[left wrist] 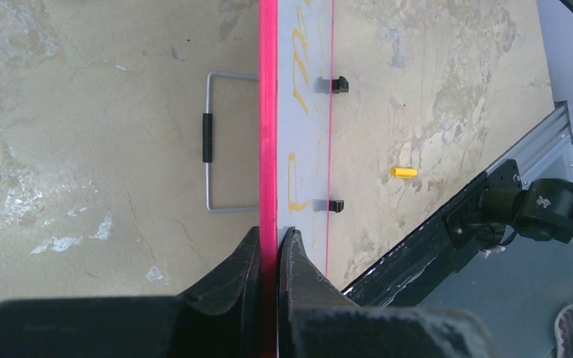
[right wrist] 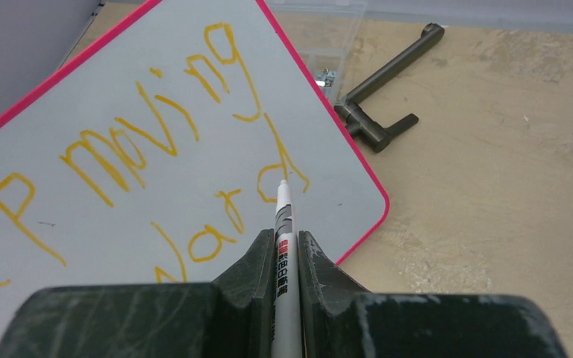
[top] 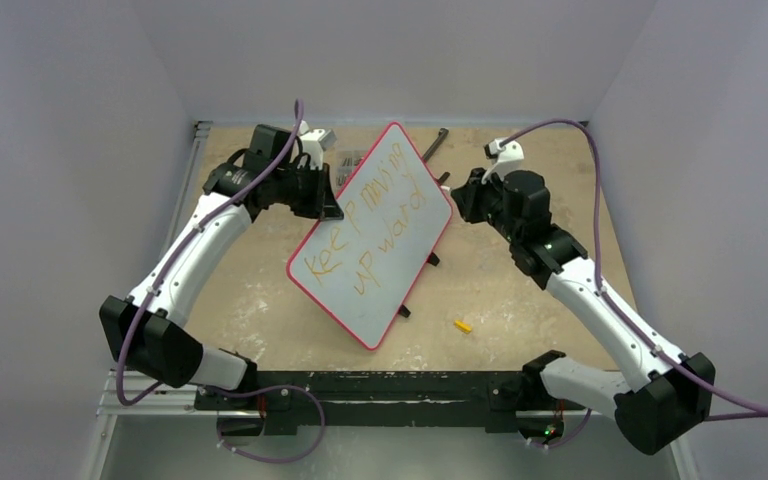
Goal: Write a sentence on the whiteboard
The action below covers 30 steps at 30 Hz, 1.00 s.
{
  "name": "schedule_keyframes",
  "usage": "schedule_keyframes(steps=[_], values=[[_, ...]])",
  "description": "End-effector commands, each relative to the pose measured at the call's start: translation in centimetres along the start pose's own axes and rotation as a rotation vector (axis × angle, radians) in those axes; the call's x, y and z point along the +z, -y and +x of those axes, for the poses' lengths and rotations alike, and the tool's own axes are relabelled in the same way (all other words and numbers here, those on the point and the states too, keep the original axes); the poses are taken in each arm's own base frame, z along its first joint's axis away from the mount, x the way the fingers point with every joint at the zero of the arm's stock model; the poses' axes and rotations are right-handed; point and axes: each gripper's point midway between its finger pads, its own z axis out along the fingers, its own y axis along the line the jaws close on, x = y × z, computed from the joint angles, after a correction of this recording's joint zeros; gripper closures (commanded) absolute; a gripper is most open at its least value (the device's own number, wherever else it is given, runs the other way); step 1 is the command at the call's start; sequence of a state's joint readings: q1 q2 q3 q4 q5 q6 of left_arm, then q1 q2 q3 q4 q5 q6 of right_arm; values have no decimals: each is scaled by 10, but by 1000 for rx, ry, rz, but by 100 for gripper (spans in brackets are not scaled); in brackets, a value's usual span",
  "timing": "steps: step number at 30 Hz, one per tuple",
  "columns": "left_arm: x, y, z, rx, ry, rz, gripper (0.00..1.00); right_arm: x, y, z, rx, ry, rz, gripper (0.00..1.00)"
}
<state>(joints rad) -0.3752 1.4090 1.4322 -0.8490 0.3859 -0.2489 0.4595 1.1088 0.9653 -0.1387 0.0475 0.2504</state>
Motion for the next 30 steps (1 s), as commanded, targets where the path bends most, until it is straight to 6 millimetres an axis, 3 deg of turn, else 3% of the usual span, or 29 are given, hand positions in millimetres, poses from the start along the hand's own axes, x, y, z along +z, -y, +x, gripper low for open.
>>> schedule_keyframes(steps=[1, 8, 19, 22, 30], values=[[21, -57, 9, 6, -80, -188, 100, -20, -1, -22, 40, 66, 12, 100], [43, -71, 24, -130, -167, -157, 100, -39, -4, -31, 70, 105, -1, 100], [57, -56, 39, -164, -201, -126, 100, -64, -6, -31, 95, 136, -23, 100], [54, -51, 42, -163, -201, -125, 100, -69, -6, -29, 98, 137, -26, 100], [19, -59, 57, -90, -169, -204, 100, -74, -5, -25, 100, 136, -31, 100]])
